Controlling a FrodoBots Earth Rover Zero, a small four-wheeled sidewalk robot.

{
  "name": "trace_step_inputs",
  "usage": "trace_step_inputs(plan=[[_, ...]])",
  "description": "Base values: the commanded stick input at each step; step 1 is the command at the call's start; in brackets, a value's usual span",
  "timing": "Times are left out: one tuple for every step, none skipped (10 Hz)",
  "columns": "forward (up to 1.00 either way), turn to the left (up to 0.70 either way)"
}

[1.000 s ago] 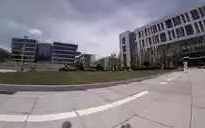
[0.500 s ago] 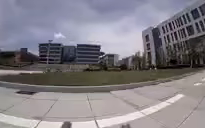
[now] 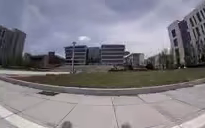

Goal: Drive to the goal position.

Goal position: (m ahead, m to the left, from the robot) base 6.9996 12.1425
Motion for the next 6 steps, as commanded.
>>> trace_step_inputs(plan=[[0.7,0.35],[0.7,0.35],[0.7,0.35],[0.7,0.35],[0.7,0.35],[0.7,0.35]])
